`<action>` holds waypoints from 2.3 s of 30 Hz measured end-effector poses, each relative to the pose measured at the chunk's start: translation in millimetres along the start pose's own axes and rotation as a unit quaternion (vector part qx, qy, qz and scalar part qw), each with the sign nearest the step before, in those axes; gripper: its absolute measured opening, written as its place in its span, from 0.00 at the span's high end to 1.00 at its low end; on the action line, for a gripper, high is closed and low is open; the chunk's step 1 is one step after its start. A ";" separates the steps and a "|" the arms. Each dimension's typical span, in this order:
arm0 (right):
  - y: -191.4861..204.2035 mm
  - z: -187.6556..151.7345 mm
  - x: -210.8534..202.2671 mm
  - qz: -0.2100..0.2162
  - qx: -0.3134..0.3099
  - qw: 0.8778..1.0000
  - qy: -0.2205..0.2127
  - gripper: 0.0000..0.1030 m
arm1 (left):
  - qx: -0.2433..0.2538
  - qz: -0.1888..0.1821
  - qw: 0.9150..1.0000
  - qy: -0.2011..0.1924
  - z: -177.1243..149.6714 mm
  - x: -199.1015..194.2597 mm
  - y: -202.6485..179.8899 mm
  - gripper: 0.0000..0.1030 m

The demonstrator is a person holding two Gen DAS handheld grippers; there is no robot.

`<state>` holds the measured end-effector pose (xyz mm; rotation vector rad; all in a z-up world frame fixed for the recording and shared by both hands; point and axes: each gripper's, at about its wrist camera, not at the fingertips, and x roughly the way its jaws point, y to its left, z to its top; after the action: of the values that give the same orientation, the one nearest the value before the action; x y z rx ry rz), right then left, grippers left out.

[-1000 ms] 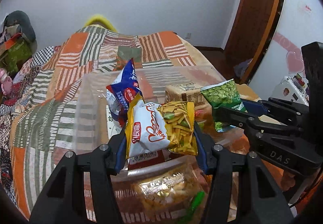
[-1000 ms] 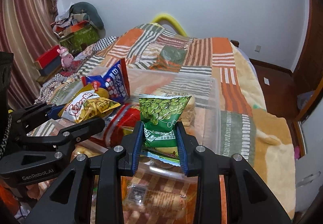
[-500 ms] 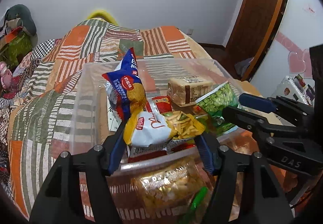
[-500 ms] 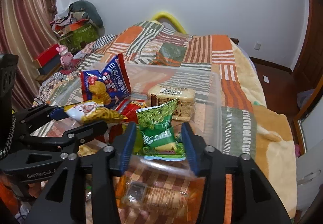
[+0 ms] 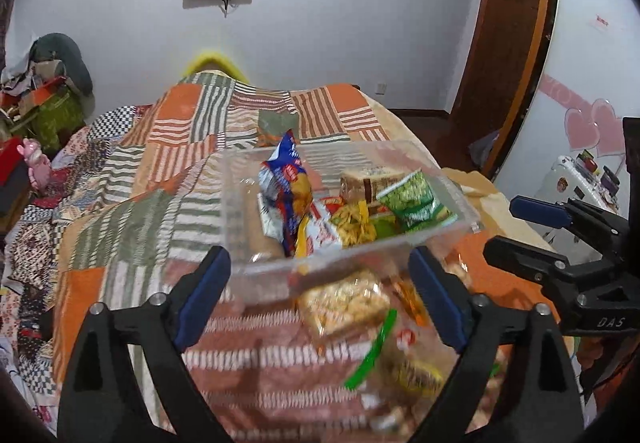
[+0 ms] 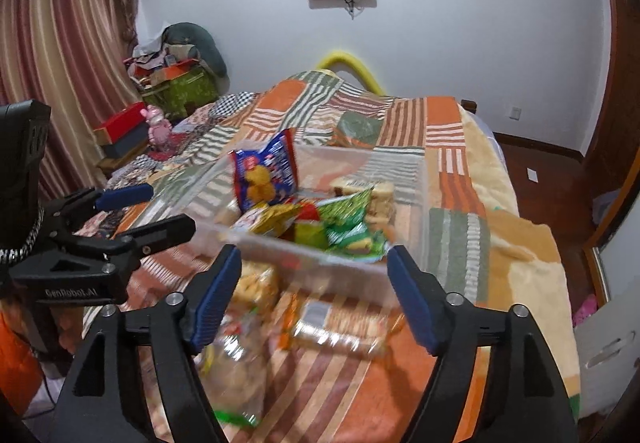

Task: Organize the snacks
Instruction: 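Grasp long wrapped bread roll with left tool while right tool grasps clear cookie bag, then carry bread roll with left tool while right tool carries cookie bag into box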

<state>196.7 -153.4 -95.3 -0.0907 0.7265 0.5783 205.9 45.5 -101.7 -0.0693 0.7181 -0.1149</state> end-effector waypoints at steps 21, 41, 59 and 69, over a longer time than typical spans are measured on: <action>43.9 -70.6 57.1 0.057 0.005 0.992 0.116 0.56 | -0.016 0.033 0.996 0.087 -120.9 -43.5 28.4 0.05; 33.4 -95.4 4.7 0.043 0.013 0.995 0.085 0.64 | -0.018 0.053 0.992 0.111 -108.1 -0.2 14.1 0.06; -7.1 -83.9 -28.8 0.006 0.054 0.998 0.029 0.64 | 0.043 0.015 0.992 0.119 -116.2 26.6 -56.3 0.40; -8.4 -72.2 -26.3 0.006 0.048 0.999 0.017 0.65 | 0.021 0.008 0.997 0.079 -98.6 9.3 -35.9 0.56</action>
<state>142.0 -192.5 -133.4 -0.0071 0.7871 0.5539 144.8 6.4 -178.2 -0.0137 0.8746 -0.1212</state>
